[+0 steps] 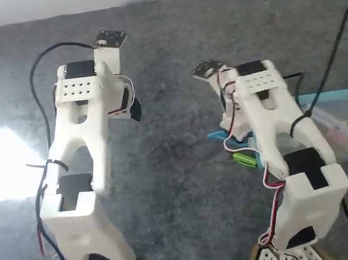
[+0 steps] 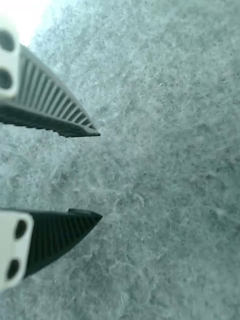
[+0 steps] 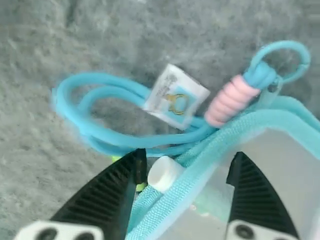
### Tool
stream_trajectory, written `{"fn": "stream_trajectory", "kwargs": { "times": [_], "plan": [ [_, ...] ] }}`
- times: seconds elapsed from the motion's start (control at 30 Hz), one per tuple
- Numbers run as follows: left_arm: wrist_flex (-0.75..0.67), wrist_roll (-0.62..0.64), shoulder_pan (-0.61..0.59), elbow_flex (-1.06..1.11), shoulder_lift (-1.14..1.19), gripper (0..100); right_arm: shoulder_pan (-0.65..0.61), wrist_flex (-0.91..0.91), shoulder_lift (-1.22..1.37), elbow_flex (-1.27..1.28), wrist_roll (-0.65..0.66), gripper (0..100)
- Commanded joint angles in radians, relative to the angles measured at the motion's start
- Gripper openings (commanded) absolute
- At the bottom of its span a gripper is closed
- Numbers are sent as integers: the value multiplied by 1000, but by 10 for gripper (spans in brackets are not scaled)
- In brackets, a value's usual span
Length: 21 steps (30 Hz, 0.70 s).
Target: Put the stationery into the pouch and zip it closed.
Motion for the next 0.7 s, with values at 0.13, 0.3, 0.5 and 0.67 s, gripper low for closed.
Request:
{"fn": "stream_trajectory", "kwargs": {
  "times": [0.13, 0.3, 0.5, 0.67],
  "plan": [
    [-9, -9, 5, -4, -12, 224, 102, -42, 4, -20, 49, 266],
    [-9, -9, 5, -4, -12, 224, 128, -59, 5, 11, 98, 251],
    [-11, -9, 5, -4, -12, 224, 156, -185, 5, 126, 127, 191],
    [-11, -9, 5, -4, -12, 224, 151, -205, 5, 183, 164, 191]
  ]
}}
